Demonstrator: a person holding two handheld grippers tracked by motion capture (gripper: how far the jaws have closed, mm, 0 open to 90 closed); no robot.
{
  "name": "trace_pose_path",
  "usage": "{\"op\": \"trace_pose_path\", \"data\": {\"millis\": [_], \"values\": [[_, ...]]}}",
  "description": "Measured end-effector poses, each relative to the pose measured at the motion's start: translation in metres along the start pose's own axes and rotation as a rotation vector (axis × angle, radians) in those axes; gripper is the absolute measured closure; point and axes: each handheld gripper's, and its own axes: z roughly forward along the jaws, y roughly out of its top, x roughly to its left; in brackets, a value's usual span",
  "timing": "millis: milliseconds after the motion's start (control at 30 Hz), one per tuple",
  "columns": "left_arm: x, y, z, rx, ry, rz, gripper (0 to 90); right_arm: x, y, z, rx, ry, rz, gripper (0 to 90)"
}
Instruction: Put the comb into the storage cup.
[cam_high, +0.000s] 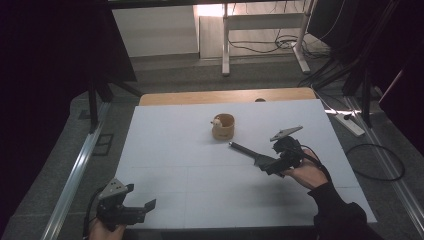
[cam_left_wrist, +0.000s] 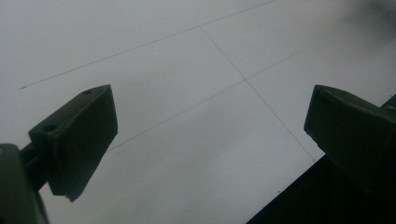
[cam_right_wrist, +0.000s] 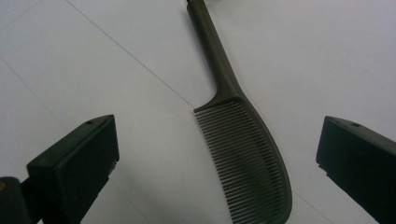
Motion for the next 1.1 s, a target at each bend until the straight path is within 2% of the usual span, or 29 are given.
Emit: {"op": "trace_pose_path", "data": {"millis": [533,1100], "values": [[0.0,0.0,0.0,0.0,0.0,-0.002,3.5,-0.003,0.016,0.017,0.032,0.0,0.018,0.0],[0.0,0.0,0.0,0.003,-0.001,-0.002,3.5,-0.006,0.03,0.036,0.064,-0.015,0.014,0.0]]}}
